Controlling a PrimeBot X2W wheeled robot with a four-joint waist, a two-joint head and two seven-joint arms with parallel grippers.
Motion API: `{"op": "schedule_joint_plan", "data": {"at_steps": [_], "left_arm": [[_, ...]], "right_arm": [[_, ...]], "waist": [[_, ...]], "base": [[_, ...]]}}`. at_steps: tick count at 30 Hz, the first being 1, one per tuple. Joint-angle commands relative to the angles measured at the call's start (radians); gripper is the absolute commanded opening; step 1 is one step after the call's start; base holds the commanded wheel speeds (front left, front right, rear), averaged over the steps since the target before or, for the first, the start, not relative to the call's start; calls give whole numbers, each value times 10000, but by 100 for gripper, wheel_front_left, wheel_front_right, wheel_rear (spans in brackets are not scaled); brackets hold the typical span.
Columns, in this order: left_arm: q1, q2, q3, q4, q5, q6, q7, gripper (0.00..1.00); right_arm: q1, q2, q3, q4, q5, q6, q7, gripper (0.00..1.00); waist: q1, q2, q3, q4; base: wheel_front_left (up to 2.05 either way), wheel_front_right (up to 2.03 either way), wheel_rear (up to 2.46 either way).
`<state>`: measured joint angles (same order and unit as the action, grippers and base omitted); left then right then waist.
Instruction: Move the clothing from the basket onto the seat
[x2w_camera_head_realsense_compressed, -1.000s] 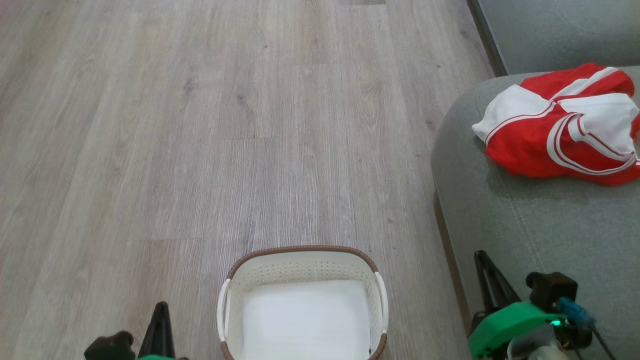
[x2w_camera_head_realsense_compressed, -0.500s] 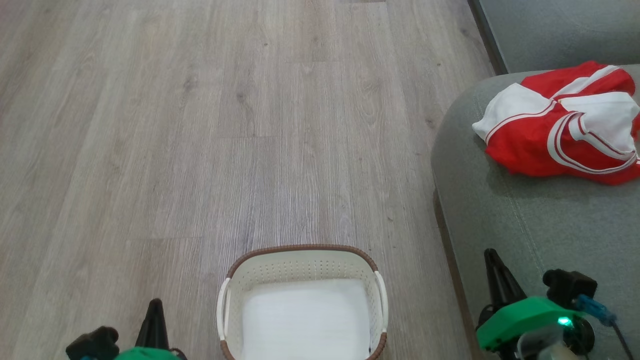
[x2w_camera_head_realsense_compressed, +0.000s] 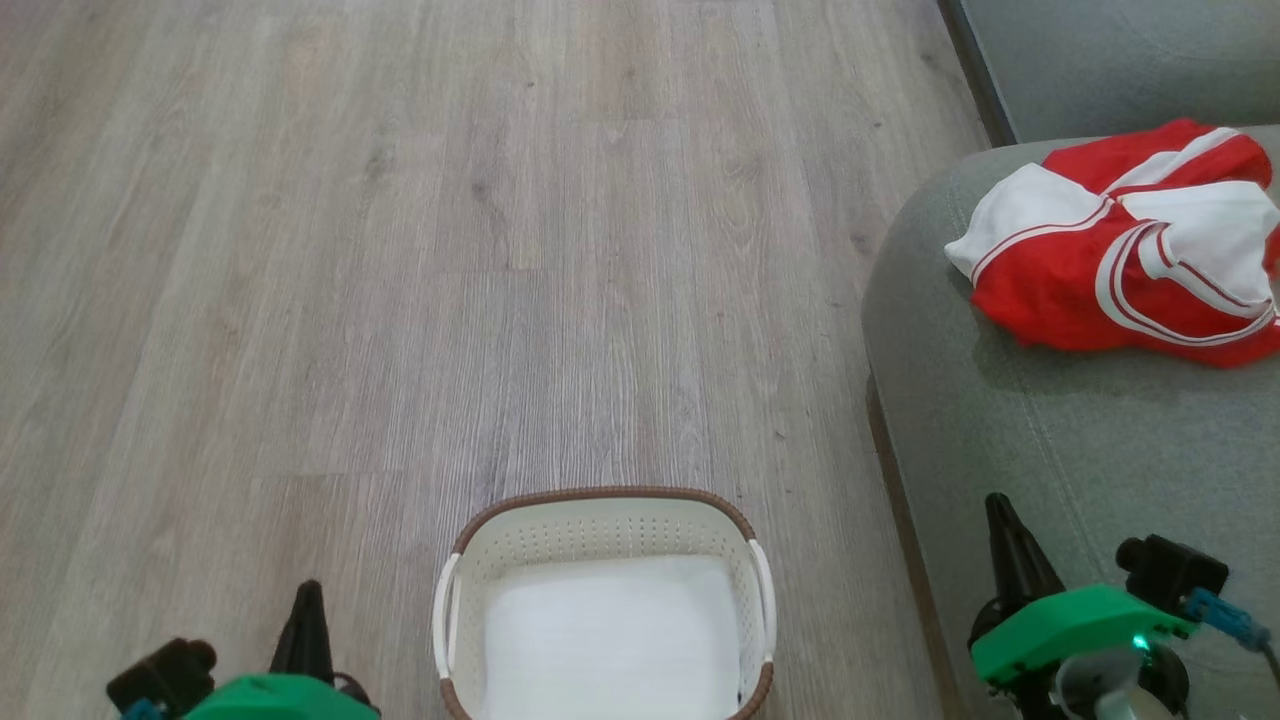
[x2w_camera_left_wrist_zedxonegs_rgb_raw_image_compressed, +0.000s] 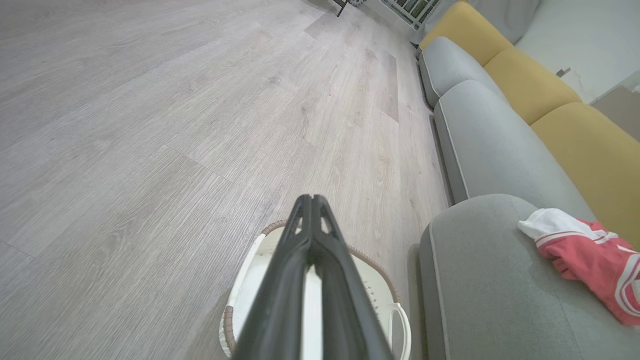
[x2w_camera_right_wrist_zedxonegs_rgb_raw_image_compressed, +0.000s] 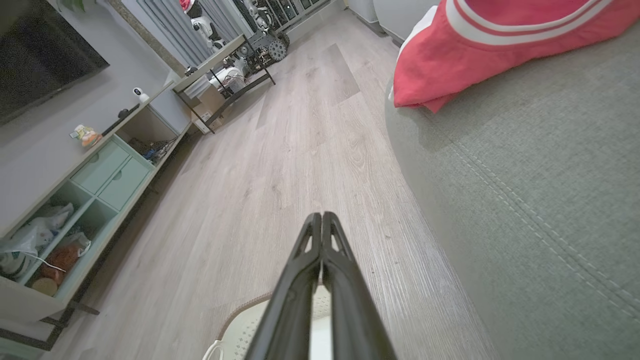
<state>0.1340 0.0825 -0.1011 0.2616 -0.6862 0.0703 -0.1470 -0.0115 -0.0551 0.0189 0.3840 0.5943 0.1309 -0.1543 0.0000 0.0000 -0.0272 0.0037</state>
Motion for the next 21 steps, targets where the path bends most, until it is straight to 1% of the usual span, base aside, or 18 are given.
{"op": "schedule_joint_plan", "data": {"at_steps": [1,21], "left_arm": [[-564,33,269,-288,-315,-92,62,0],[-985,-48,697,-260,-2330,-527,639,0]], "right_arm": [[-584,10,-43,-407,368,1,115,0],[-670,19,-334,-630,2581,0,695,0]], "waist": [[0,0,6,0],[0,0,73,-9]], "base": [[0,0,0],[0,0,0]]}}
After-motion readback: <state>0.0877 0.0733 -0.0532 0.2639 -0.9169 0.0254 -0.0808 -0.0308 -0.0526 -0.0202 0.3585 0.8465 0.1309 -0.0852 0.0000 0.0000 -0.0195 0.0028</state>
